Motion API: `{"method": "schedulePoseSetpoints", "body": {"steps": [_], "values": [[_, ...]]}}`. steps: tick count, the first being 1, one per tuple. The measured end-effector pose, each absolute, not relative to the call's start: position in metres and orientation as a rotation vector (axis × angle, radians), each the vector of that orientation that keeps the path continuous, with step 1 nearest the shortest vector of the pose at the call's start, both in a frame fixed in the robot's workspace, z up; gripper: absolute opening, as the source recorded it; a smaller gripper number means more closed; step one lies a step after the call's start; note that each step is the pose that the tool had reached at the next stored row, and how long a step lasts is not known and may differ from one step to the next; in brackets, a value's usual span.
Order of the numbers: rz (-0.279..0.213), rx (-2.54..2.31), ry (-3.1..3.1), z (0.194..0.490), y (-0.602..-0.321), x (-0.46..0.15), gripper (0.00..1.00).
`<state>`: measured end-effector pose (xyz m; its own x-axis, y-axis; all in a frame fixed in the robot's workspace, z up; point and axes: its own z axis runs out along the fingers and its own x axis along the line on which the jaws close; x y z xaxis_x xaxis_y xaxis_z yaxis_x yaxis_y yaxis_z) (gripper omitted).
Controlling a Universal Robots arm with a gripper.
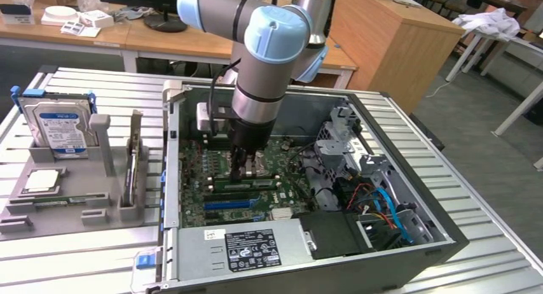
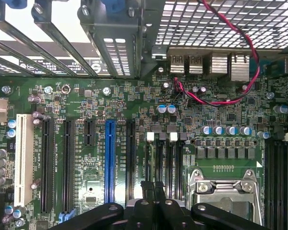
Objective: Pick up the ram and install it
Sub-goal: 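Press down the ram until it locks into place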
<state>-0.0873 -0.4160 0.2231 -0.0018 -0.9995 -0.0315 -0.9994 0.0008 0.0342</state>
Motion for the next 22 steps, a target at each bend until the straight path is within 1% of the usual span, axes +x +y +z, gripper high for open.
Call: {"method": "schedulePoseSetpoints", "body": {"steps": [16,22], "values": [[-0.073,2.219,-2.221,0.2216,-0.4159,-0.0872,0.11],[-0.072,2.218,-2.221,0.2312,-0.4159,-0.0872,0.11]]}}
